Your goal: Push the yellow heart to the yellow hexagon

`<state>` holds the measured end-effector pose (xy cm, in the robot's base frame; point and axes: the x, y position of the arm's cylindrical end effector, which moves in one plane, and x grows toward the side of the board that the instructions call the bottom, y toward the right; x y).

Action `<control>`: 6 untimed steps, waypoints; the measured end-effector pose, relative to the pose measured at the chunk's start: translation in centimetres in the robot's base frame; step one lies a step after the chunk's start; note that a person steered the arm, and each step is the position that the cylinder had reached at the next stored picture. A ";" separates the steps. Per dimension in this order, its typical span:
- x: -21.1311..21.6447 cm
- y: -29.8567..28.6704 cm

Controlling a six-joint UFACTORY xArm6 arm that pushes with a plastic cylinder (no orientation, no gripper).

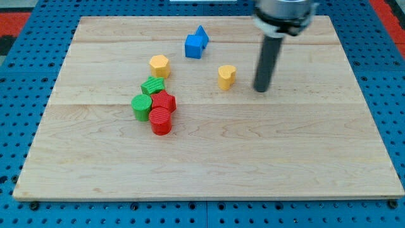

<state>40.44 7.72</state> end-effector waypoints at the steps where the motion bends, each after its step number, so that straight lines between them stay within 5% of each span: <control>1: -1.3 -2.4; 2: -2.0 1.0; 5: -3.4 -14.4; 6: -3.2 -13.0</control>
